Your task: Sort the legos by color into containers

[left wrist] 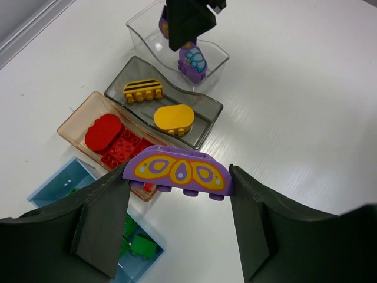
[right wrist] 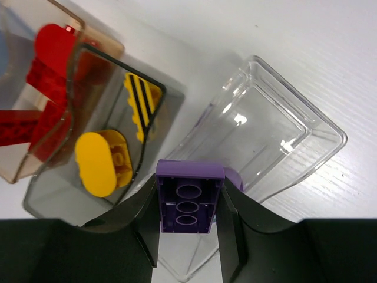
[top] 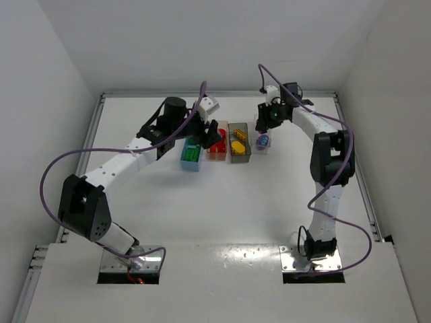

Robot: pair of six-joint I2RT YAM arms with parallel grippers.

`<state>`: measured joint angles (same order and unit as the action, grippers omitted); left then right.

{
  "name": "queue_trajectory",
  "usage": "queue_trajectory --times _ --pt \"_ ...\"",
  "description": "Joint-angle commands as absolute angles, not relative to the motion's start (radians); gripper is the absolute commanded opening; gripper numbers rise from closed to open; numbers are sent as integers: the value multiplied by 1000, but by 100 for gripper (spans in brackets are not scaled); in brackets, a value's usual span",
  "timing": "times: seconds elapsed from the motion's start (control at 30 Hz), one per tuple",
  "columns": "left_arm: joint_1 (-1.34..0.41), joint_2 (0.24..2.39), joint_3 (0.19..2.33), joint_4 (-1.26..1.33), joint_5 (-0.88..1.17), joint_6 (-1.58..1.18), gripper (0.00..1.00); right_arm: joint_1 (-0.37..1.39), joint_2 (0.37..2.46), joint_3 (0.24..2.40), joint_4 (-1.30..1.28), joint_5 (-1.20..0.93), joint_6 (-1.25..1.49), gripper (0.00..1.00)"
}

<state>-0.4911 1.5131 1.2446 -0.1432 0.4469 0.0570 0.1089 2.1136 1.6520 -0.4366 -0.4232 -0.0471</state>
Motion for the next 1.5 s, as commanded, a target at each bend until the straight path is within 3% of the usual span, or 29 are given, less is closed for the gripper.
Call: queue_trajectory --times 0.0,0.07,0.1,0.2,0.23,0.53,0.73,1.07,1.17,1.47 --pt "-489 1516 1281 -107 453 35 26 112 2114 1700 -431 -365 -89 11" --pt "-489 1525 1290 -98 453 35 26 112 2123 1700 -431 -365 -89 38" --pt "-489 1537 1299 -98 462 23 26 112 2123 1700 -431 -376 -89 66" --pt "-489 1572 1324 -75 474 14 26 112 2093 1700 -431 -393 -89 90" --pt "-489 1583 1324 -75 485 3 26 112 2080 1700 -431 -403 -80 92" --pt "-521 1805 1508 9 508 -58 26 74 1794 1562 -408 -338 3 94" --pt "-574 2069 1752 28 561 -130 34 -24 1487 1329 -417 -279 -9 94" --pt "-606 2432 2104 -6 529 -192 37 -150 1247 1155 -526 -279 -9 96" --pt "-606 2509 2222 -26 543 -202 43 -175 1218 1143 -538 -279 -9 96" --pt "-615 2505 2233 -38 424 -163 96 -204 1221 1132 -538 -316 2 96"
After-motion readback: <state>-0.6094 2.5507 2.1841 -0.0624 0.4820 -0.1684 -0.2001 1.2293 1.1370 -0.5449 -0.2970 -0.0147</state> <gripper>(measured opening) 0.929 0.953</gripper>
